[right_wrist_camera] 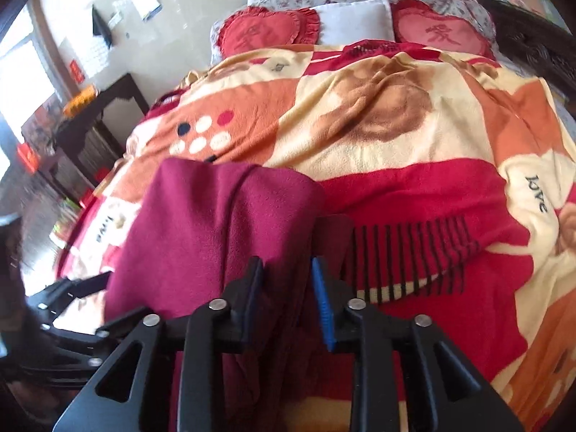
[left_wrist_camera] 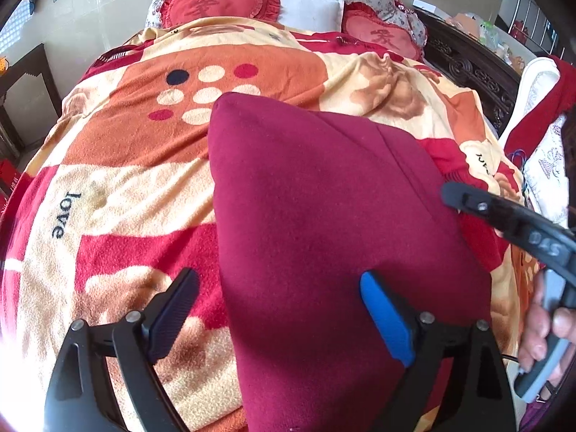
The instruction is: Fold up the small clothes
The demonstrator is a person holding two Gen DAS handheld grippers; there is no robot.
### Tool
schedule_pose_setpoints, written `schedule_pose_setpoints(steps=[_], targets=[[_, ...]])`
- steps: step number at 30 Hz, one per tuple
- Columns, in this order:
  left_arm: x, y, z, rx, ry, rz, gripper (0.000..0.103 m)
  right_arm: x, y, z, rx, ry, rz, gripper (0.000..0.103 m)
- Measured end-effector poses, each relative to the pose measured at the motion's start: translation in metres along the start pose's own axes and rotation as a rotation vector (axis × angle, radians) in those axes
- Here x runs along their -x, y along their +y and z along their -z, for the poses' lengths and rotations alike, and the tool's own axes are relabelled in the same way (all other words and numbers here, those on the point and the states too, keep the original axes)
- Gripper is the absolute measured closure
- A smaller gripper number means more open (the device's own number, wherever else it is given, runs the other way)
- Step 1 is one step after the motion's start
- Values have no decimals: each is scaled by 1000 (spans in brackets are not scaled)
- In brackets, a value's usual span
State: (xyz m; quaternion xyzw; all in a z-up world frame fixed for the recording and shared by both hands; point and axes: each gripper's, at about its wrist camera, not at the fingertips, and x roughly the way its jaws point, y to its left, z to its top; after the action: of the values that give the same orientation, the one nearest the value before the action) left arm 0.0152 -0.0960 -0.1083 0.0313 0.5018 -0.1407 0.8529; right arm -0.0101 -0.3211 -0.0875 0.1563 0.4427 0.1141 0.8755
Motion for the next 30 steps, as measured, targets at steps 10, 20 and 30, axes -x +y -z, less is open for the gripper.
schedule_pose_setpoints(steps=[10,20,30], targets=[[7,-2,5,16,-9,-20,9,-11,41,32,196,63,40,92],[30,0,17,29,-57,-49,9,33,38,44,91,-13,3,88],[51,-5,27,17,-101,-56,9,60,43,56,-2,-16,18,76]])
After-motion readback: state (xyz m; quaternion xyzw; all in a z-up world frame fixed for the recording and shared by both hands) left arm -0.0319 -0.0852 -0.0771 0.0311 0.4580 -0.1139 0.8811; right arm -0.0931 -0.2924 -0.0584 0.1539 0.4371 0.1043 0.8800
